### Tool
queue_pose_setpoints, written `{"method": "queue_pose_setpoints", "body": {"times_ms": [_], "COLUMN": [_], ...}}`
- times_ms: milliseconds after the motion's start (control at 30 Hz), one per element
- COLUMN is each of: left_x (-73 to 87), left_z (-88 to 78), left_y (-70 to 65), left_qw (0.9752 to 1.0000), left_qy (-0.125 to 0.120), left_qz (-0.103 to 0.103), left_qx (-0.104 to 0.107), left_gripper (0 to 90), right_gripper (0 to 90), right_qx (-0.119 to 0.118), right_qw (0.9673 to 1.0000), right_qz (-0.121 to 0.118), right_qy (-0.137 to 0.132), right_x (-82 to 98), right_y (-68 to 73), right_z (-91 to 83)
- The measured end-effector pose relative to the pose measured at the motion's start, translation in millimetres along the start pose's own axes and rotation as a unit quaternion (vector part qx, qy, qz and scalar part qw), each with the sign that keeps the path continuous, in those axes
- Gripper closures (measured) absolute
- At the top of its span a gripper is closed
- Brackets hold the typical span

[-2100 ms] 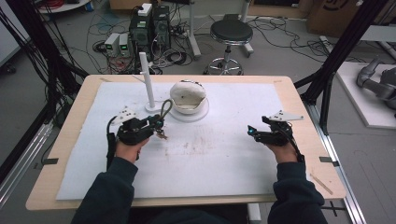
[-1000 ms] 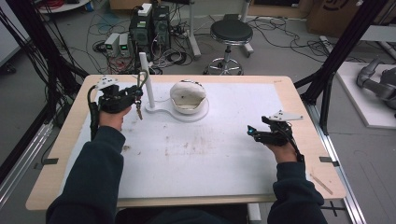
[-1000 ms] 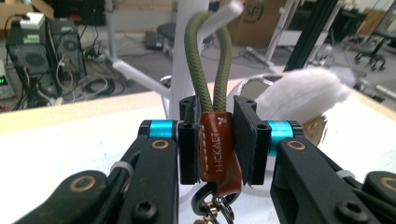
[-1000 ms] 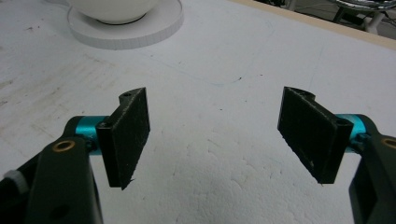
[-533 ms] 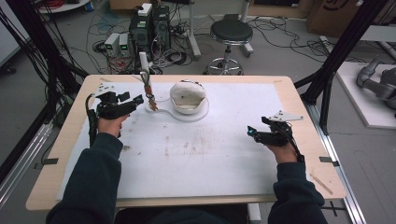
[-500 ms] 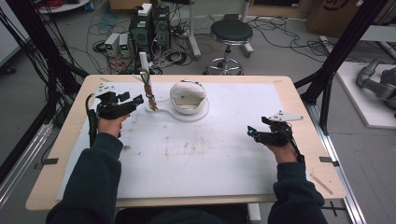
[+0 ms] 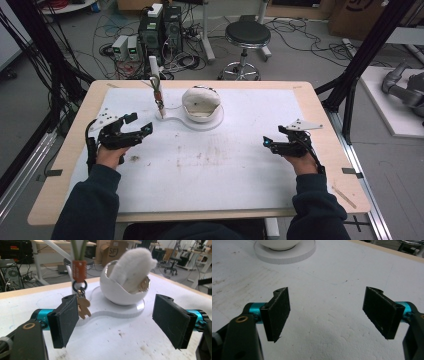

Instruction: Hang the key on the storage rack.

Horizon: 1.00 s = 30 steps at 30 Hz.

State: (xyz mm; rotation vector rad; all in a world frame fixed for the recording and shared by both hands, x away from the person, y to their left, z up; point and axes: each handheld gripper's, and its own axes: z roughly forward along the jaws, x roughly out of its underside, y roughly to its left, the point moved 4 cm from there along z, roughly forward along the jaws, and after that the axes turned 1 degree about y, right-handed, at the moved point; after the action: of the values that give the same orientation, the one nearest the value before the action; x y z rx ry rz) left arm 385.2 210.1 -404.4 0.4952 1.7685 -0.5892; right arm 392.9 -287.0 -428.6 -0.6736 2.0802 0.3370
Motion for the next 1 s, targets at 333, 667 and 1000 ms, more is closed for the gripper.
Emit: {"method": "queue_pose_setpoints", "body": {"times_ms": [333,667,1000], "left_x": [16.1,20.2,22.2], "left_z": [-10.9,-20.5,-18.1], "left_y": [-6.0,0.9,-2.3], "left_qw": [0.9994,0.9985,0.9989], "left_qy": [-0.011,-0.019,-0.014], "left_qz": [0.008,-0.010,-0.008], "left_qx": [-0.031,-0.051,-0.043], "left_gripper": [20.0,20.0,20.1], "right_gripper": [21.5,21.6,21.6], "right_qx": [-0.006,0.001,0.004], "right_qw": [0.9999,0.9999,0.9998], "right_qz": [-0.002,-0.003,0.002], "right_qy": [-0.011,-0.013,-0.021], "right_x": [1.4,1.2,0.4], "right_y": [0.9,2.7,3.9], "right_z": [-1.6,-5.7,-10.1]}}
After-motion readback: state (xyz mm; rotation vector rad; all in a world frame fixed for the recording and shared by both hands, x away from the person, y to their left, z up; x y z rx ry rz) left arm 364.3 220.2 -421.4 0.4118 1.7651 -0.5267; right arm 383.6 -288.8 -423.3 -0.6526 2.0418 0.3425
